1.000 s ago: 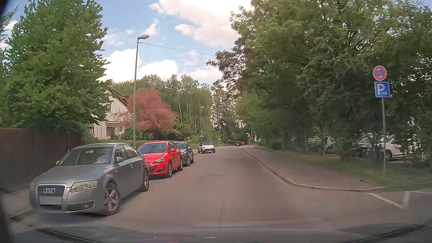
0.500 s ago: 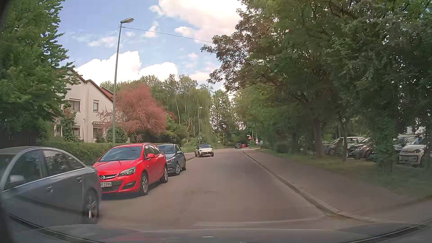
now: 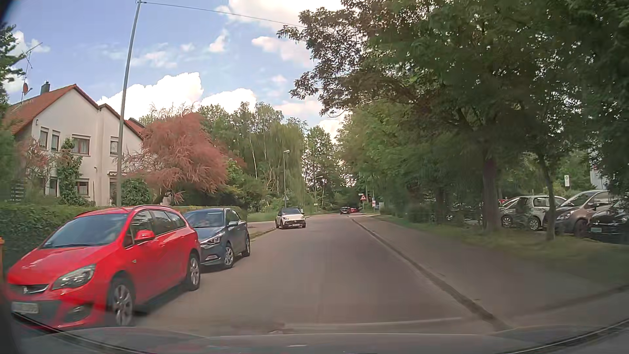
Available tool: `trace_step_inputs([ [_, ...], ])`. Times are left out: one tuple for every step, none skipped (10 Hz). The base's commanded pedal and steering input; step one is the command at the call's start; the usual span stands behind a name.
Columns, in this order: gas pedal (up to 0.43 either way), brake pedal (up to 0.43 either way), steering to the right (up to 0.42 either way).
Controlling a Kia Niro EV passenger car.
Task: Follow the waypoints while adhering to traffic rules and regulations
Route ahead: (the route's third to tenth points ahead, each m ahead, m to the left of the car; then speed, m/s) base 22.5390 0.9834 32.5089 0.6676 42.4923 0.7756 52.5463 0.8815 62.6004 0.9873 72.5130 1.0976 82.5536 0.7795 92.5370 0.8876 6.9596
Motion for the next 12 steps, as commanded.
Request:
trace_step_inputs([
  [0.047,0.018,0.005],
  [0.020,0.018,0.004],
  [0.020,0.018,0.003],
  [0.020,0.018,0.003],
  [0.020,0.018,0.001],
  [0.020,0.018,0.000],
  [0.020,0.018,-0.001],
  [0.028,0.018,-0.001],
  [0.028,0.018,-0.002],
  [0.028,0.018,-0.002],
  [0.028,0.018,-0.002],
  [0.039,0.018,-0.002],
])
